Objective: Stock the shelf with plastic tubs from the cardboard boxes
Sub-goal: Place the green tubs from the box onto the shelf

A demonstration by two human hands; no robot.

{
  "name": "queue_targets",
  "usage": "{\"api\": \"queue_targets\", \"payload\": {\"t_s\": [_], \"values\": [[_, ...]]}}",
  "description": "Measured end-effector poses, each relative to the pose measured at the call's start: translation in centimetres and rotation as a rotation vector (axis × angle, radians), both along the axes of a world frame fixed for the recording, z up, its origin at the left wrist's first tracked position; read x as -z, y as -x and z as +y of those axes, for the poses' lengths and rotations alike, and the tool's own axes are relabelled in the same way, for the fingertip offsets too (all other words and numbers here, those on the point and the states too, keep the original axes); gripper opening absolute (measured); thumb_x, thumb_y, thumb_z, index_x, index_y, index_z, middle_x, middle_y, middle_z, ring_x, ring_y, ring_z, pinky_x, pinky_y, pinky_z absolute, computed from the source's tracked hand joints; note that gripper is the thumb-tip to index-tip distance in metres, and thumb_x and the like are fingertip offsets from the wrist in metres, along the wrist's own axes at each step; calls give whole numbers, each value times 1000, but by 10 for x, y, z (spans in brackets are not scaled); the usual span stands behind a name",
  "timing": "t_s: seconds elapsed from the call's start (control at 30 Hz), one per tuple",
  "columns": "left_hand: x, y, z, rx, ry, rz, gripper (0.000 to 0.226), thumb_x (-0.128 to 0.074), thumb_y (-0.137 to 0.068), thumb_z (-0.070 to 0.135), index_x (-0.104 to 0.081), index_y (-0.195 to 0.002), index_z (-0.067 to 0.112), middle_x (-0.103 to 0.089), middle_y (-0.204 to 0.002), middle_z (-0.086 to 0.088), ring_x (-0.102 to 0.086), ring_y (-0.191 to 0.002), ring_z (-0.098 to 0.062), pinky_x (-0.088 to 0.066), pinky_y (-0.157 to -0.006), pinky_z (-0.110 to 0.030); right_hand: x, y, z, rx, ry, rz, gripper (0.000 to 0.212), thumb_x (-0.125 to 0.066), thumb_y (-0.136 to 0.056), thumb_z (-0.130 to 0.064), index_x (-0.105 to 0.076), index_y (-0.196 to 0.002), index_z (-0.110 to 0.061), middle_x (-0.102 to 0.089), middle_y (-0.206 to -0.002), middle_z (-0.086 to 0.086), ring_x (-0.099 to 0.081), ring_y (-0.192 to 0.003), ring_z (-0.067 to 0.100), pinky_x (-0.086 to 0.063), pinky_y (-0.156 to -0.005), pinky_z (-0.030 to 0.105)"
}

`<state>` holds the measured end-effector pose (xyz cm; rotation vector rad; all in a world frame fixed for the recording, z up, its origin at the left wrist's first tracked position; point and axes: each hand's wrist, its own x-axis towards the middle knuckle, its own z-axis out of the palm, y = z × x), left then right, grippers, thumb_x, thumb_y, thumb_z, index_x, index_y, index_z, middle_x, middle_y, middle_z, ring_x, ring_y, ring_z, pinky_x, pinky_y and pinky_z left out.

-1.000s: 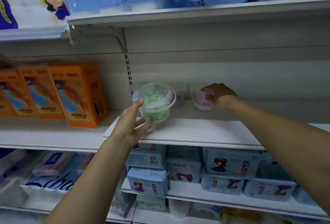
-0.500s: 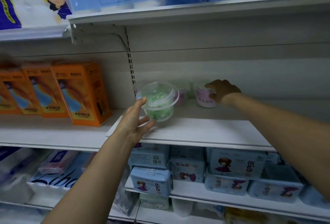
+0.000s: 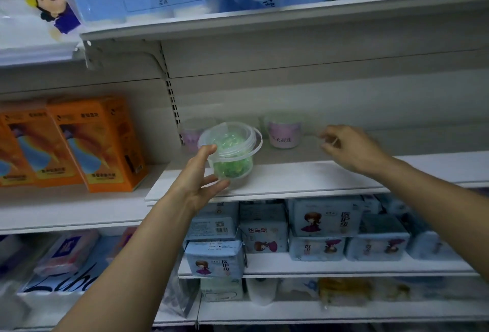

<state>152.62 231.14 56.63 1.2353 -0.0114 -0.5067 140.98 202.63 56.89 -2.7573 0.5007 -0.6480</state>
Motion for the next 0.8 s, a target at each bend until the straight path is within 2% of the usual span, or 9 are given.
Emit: {"api": "queue_targets", "payload": {"t_s": [0.2,0.3,0.37,0.43,0.53,0.63,0.7,0.8], "values": [[0,40,-42,48,-55,-18,55,-72,-79,39,-49,-127,25,-37,-139,-10,-45,-121,-32,-59,-79,-40,-8,56,-17,49,48,52,34,-53,-91,-33,-57,-125,-29,-60,-124,-3,-59,-106,20,-50,-90,42],[2,59,-73,53,-47,24,57,-73,-78,38,-48,-127,24,-36,-138,-14,-46,-120,-33,-60,-72,-38,-18,70,-40,18,111,66,33,-53,-92,-33,-57,-125,-30,-57,-126,-2,-57,-109,20,-49,-88,39],[2,70,-98,44,-40,64,59,-73,-78,39,-47,-128,22,-38,-136,-18,-52,-113,-34,-60,-72,-37,-23,77,-59,-8,152,60,32,-53,-92,-33,-56,-124,-29,-56,-125,-2,-56,-111,20,-49,-87,38],[2,80,-126,31,-38,96,60,-71,-80,39,-45,-130,18,-44,-127,-19,-57,-98,-32,-59,-78,-37,-25,84,-80,-22,179,59,32,-53,-92,-34,-55,-124,-31,-56,-124,-3,-55,-111,19,-49,-88,39],[-3,95,-167,2,-44,134,47,-66,-85,39,-44,-119,14,-49,-98,-16,-57,-88,-32,-55,-87,-39,-28,92,-111,-70,213,84,31,-53,-92,-35,-55,-123,-32,-56,-124,-4,-56,-110,18,-48,-87,38],[-11,112,-199,-9,-31,178,41,-62,-90,38,-40,-112,11,-48,-90,-17,-56,-81,-33,-54,-80,-40,-32,95,-138,-108,245,96,30,-53,-92,-35,-56,-122,-31,-56,-124,-2,-56,-109,19,-47,-85,36],[-14,122,-217,-15,-35,189,40,-60,-91,39,-39,-110,12,-47,-88,-18,-55,-83,-35,-53,-80,-44,-32,96,-154,-118,252,77,29,-54,-91,-35,-57,-120,-31,-56,-123,-2,-56,-108,20,-46,-83,34],[-12,131,-235,2,-66,176,46,-59,-92,40,-40,-125,13,-46,-88,-18,-57,-98,-42,-50,-95,-50,-31,98,-170,-127,234,67,29,-54,-91,-34,-58,-120,-31,-56,-124,-3,-56,-108,20,-44,-82,33]]}}
